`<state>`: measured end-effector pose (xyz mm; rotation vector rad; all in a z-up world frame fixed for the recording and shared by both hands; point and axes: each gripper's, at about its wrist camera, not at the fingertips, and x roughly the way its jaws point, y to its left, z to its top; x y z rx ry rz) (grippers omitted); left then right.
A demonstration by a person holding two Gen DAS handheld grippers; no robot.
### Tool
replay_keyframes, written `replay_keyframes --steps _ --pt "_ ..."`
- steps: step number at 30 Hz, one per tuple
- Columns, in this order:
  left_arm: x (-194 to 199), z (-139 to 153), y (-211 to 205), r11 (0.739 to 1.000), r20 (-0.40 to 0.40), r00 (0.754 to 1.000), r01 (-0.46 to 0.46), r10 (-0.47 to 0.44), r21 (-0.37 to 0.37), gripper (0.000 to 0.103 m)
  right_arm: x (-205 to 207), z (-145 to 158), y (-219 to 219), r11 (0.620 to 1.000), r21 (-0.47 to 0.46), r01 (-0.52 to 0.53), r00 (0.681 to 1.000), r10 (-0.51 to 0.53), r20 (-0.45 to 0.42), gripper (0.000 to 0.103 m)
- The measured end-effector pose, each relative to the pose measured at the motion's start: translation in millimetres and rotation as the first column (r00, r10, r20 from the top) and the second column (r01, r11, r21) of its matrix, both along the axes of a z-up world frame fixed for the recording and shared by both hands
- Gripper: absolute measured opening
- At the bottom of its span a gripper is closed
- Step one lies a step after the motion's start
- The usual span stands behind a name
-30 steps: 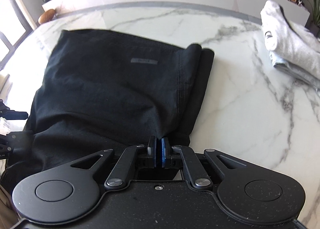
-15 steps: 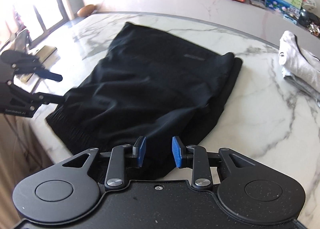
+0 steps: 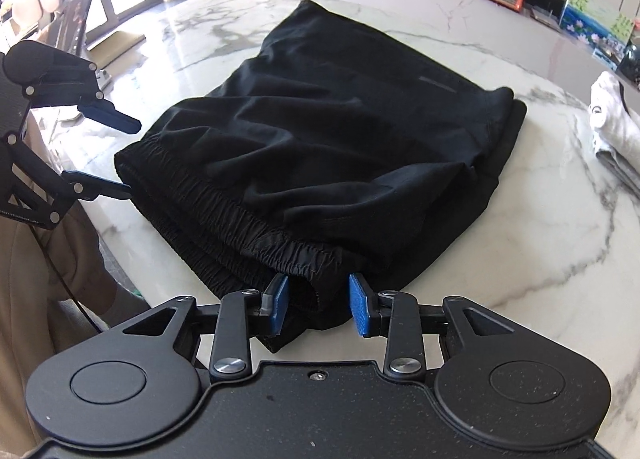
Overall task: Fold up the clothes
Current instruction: 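Close the left tool on the elastic waistband while the right tool grips the waistband end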
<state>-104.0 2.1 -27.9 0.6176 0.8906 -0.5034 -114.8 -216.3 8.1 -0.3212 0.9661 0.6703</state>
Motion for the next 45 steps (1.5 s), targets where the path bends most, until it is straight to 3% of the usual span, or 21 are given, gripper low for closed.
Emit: replay_keyframes --steps 3,9,17,25,32,37,45 --pt "2 -1 3 1.0 -0.016 1.0 -0.012 0.012 -0.026 0.032 -2 6 -2 1.0 0.017 0.019 1.0 -0.019 0.008 0.01" --pt "2 0 2 1.0 -0.031 0.999 0.008 -0.008 -0.005 0.025 -17 24 -3 1.0 0.023 -0.017 1.0 0.017 -0.014 0.009" --pt "4 -3 -2 0.998 -0.049 0.998 0.045 -0.043 0.046 0.025 -15 0 3 0.999 -0.033 -0.022 0.996 0.019 -0.089 0.008" --pt "3 -5 -2 0.999 -0.091 0.995 0.051 -0.049 0.019 0.025 -14 -1 4 0.998 -0.066 -0.018 0.997 0.012 -0.079 0.008" --pt "-1 -5 -9 0.998 -0.075 0.995 0.062 -0.059 0.029 0.026 -12 1 -3 0.998 -0.063 -0.023 0.997 0.018 -0.073 0.008" --pt "-11 3 -11 0.993 -0.041 0.994 0.104 -0.102 0.059 0.04 -15 10 -3 0.996 -0.066 -0.067 0.997 0.064 -0.04 0.009" --pt "-24 7 -23 0.978 0.019 0.984 0.176 -0.179 0.113 0.048 -31 26 5 0.976 -0.106 -0.188 0.979 0.195 0.061 0.034"
